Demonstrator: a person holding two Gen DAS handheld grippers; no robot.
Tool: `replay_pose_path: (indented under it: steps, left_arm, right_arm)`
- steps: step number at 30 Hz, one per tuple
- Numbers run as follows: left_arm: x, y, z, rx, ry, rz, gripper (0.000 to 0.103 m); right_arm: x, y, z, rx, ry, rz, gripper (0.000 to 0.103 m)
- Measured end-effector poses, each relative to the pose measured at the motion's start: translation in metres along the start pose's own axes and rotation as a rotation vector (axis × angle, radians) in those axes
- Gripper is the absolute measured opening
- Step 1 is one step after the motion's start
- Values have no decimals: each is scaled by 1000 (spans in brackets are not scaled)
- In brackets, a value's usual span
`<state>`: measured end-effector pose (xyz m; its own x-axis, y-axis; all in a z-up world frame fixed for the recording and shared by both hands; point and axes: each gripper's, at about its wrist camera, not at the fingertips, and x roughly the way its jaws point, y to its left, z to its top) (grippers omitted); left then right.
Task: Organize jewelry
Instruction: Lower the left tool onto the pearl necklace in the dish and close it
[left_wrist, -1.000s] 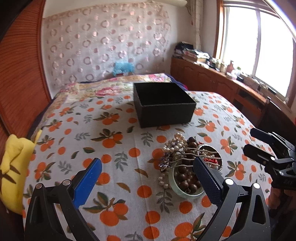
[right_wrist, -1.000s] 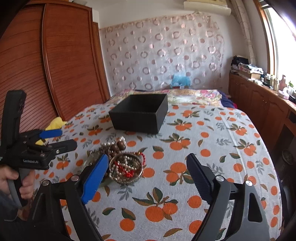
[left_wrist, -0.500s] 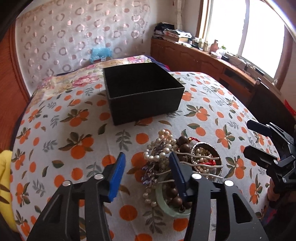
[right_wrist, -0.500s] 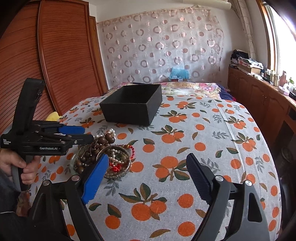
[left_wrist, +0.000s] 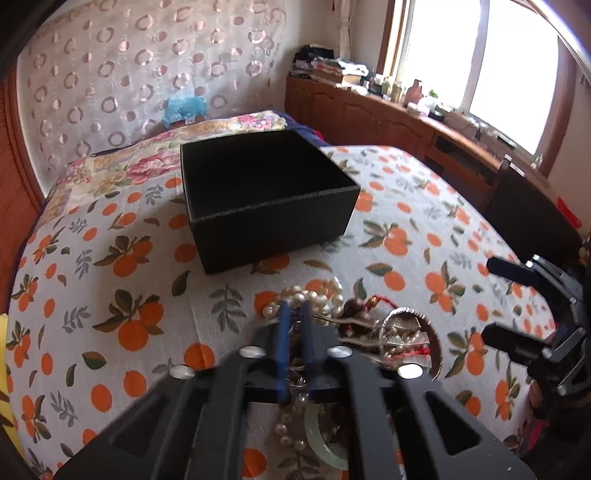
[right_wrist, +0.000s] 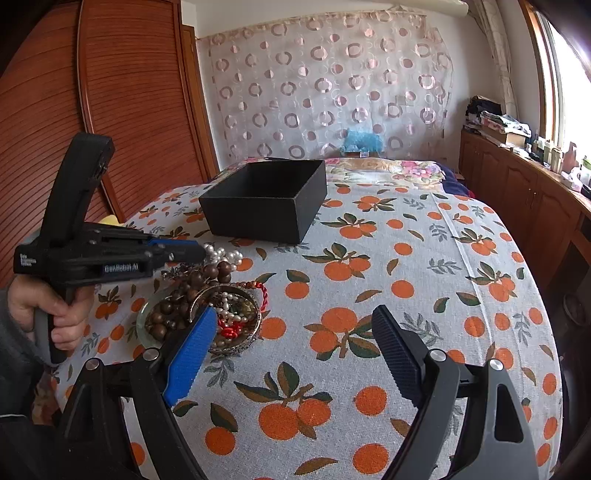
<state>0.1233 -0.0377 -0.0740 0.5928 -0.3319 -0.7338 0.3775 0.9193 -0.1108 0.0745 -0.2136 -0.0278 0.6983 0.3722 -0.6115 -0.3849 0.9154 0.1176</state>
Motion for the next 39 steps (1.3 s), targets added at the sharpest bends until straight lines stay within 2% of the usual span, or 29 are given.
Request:
replay_pose_path:
  steps: [6,14,15,16,18,21,27,29,32,39]
  left_arm:
    - [-8,7,7,-16,-29,28,0]
    - [-21,20,-1,-42,-43,42,1]
    - [-20,20,-1,-34,-43,37,10]
    - [-20,19,0,-31,-42,35,27]
    - [-17,19,1,-31,-45,36,42]
    - [-8,15,6,-36,-25,-9,42]
    - [17,2,11,5,15,-26,42]
    - [22,2,12,7,26,-44,24]
    - [21,3,14,5,17,-67,9]
    - [10,9,17,-17,-14,-53,6]
  right_arm:
    - [0,0,-1,-5,-2,3,87]
    - [2,5,0,-17,4,7,87]
    - [1,5,0,-17,3,8,87]
    - [1,5,0,-18,2,8,87]
    - [1,7,1,-21,2,7,87]
    - [2,8,1,-22,-1,8,87]
    - [4,10,2,-32,8,12,87]
    - [7,11,3,-45,25,25,87]
    - [12,11,6,-56,40,40,87]
    - [13,15,7,-59,41,53,87]
